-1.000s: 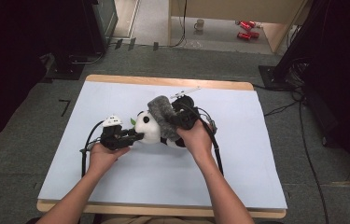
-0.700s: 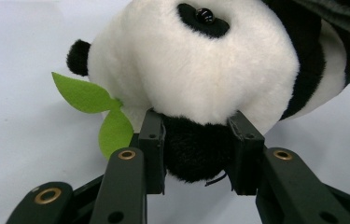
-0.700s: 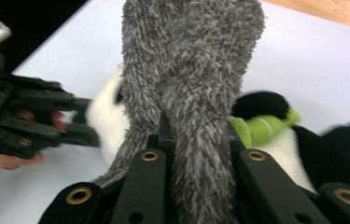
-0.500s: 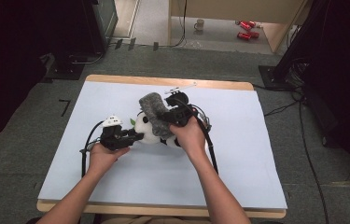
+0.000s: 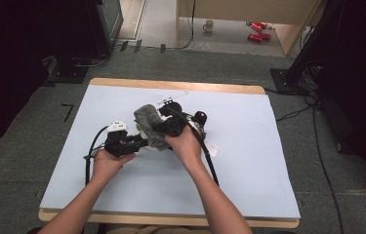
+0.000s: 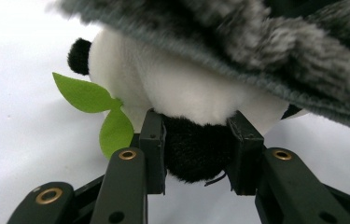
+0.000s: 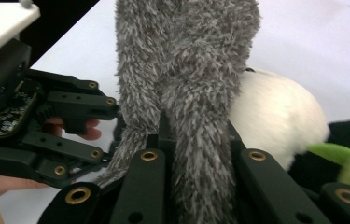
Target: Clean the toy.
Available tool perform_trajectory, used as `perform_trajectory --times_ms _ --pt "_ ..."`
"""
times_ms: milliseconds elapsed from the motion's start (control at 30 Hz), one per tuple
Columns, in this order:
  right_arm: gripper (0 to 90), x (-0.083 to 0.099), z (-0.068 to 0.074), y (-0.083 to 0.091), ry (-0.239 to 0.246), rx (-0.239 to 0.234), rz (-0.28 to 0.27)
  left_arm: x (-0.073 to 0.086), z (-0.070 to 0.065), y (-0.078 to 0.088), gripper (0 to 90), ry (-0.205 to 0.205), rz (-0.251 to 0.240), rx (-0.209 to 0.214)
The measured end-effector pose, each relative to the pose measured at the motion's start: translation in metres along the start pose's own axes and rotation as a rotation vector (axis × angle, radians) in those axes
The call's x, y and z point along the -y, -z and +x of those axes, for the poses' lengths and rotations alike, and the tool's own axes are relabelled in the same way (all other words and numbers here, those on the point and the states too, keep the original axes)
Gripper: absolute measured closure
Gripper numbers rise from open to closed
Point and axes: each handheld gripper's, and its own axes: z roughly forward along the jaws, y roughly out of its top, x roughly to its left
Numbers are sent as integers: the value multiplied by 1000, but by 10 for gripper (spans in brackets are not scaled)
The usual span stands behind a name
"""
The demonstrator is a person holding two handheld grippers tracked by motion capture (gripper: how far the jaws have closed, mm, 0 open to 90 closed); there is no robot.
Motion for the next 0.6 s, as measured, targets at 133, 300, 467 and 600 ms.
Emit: perform_trajectory --times_ms 133,300,467,600 --pt "787 6 -9 10 1 24 -7 -1 1 -1 654 8 7 -1" --pt "793 14 -23 28 -8 67 -3 -1 2 -1 654 5 2 10" --pt "794 16 -26 38 31 107 7 0 3 -1 654 10 -1 17" --pt "796 15 -34 48 14 131 -5 0 4 -1 653 18 -4 23"
